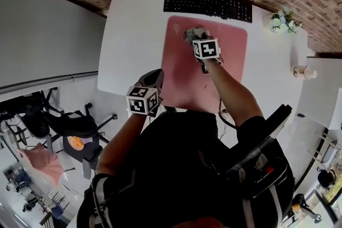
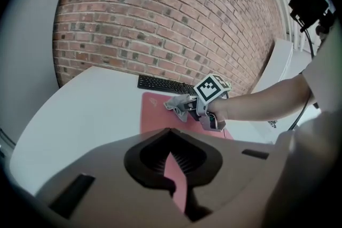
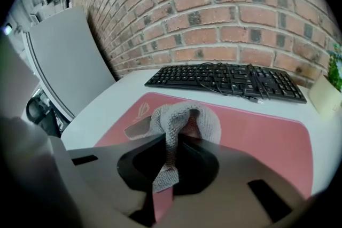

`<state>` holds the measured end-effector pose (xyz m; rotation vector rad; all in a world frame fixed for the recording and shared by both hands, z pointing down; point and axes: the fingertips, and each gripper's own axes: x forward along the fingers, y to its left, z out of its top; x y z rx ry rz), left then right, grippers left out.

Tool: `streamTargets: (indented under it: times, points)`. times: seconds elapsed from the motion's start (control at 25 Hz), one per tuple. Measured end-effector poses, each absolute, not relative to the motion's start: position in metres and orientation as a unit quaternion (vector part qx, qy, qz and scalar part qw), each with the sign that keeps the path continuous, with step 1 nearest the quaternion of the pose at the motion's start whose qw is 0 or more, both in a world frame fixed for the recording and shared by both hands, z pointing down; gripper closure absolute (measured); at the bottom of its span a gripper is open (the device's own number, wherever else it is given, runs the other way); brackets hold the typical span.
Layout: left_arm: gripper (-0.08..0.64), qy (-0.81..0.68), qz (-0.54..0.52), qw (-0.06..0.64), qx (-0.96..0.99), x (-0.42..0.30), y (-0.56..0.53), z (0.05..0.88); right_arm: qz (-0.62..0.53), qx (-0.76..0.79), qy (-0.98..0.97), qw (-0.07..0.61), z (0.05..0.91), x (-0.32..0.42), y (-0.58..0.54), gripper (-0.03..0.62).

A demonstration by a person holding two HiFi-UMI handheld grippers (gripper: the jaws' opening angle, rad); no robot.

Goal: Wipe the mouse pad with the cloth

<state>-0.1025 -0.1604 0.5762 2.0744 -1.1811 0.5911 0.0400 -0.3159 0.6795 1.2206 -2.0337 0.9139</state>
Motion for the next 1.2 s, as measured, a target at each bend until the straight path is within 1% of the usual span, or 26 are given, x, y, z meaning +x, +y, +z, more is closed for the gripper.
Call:
streamTargets:
  times: [0.36, 1.2]
  points:
    - [0.560, -0.433, 0.233, 0.330, 0.806, -0.083, -0.163, 0.578, 0.356, 0.496, -0.740, 0.282, 0.682, 0.094, -0.312, 0.561]
    - [0.560, -0.392, 0.248, 0.320, 0.826, -0.043, -0.170, 0.578, 0.389, 0.605, -0.652, 0.240, 0.686, 0.250, -0.283, 0.561]
